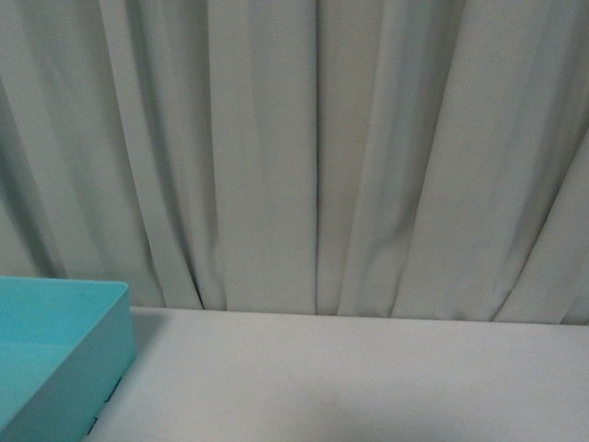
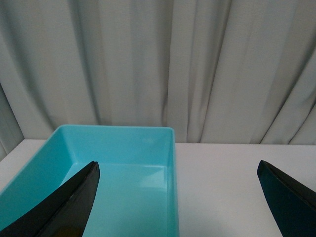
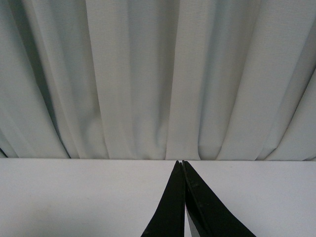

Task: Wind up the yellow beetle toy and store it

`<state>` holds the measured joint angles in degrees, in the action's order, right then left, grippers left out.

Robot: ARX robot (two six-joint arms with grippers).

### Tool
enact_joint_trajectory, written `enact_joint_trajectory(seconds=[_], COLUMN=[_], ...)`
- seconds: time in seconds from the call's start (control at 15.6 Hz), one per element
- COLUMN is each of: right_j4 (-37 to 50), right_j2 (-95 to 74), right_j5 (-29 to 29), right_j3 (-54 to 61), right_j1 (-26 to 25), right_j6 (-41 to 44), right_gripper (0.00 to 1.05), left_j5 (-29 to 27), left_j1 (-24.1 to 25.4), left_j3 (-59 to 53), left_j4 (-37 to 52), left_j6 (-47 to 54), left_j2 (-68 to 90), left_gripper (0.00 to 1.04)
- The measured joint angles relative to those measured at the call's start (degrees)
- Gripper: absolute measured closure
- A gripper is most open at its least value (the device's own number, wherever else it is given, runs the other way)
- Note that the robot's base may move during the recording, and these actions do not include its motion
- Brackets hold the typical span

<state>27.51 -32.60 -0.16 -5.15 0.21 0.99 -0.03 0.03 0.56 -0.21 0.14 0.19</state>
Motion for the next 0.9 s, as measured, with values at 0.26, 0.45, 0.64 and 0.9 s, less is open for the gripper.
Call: enact_joint_trajectory(seconds=[0.26,0.45,0.64,0.9], right_j4=[-1.6,-5.3,-6.1,-11.2], right_j2=[2.3,7.7,10.4,16.3], right_j5=[0.0,0.0,0.0,0.0], right_j3=[1.1,2.4,4.6,4.6], right_j1=[0.0,0.0,0.0,0.0], right_j6=[0.0,0.0,-0.1,-0.1], right_gripper=[1.03,1.03,1.03,1.03], left_j5=[0.0,0.0,0.0,0.0], left_j1=[0.0,0.0,0.0,0.0], left_j3=[0.0,0.0,0.0,0.0], left_j4=[0.0,0.0,0.0,0.0], left_j6=[0.0,0.0,0.0,0.0], left_j2=[0.0,0.0,0.0,0.0], left_gripper=[0.07,0.07,0.07,0.07])
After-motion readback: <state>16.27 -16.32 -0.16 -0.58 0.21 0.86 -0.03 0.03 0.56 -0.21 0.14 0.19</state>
